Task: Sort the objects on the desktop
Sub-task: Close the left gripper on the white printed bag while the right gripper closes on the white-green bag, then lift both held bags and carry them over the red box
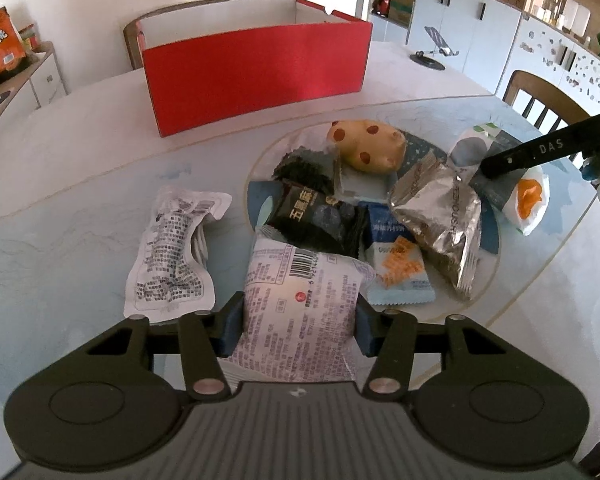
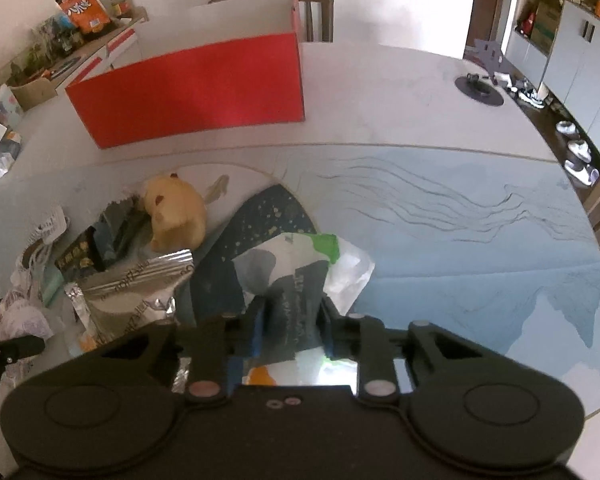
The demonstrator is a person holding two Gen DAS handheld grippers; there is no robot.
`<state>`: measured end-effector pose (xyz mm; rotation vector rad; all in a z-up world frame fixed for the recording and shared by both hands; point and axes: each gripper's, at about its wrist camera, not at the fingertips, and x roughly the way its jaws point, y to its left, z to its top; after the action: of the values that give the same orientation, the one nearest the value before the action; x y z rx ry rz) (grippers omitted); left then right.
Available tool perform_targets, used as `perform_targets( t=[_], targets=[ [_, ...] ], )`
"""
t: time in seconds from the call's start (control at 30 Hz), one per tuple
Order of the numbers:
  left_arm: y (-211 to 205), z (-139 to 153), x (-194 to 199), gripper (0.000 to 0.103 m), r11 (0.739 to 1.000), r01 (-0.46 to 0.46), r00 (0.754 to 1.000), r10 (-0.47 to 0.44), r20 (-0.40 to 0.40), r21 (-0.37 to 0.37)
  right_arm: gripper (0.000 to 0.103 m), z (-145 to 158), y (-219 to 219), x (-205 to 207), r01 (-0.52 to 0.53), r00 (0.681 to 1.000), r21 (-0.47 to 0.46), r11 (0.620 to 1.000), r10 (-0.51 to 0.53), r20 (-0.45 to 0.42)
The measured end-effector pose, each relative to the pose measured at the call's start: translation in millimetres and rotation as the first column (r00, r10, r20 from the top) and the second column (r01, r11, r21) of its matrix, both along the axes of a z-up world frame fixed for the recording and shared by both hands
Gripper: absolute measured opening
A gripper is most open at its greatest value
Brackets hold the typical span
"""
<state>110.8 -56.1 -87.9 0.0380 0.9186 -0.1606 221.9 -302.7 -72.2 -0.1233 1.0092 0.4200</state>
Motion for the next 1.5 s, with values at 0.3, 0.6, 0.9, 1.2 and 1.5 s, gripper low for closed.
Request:
perform_targets(
  t=[0.3,0.6,0.9,1.2,1.5],
  targets=[
    [3,20,-2,0.053,0.999,-0.03,0.999,0.03,0.016,-0.016,0.026,22,3,-10,-0.021,0.999,0.009,1.0,0.021,0.045],
    [2,54,6,0.053,0.998,-0.061,0.997,0.063,0.05,-0.028,0.026,55,6,-14,-0.027,0.997,0.056,0.998,0.023,0.069],
    [7,99,31,0.053,0.995,-0.084,0.991,0.088,0.098,-0.043,0.026,89,13,-5,-0.017,0.997,0.133,0.991,0.007,0.076],
    [15,131,71,0.053,0.989,-0.132,0.985,0.138,0.101,-0.068,0.027,116,23,18,0.0,0.997,0.161,0.987,-0.012,0.074],
    [19,160,119,0.053,0.985,-0.153,0.977,0.162,0.135,-0.077,0.027,144,45,48,-0.049,0.993,0.185,0.982,0.027,0.118]
  ],
)
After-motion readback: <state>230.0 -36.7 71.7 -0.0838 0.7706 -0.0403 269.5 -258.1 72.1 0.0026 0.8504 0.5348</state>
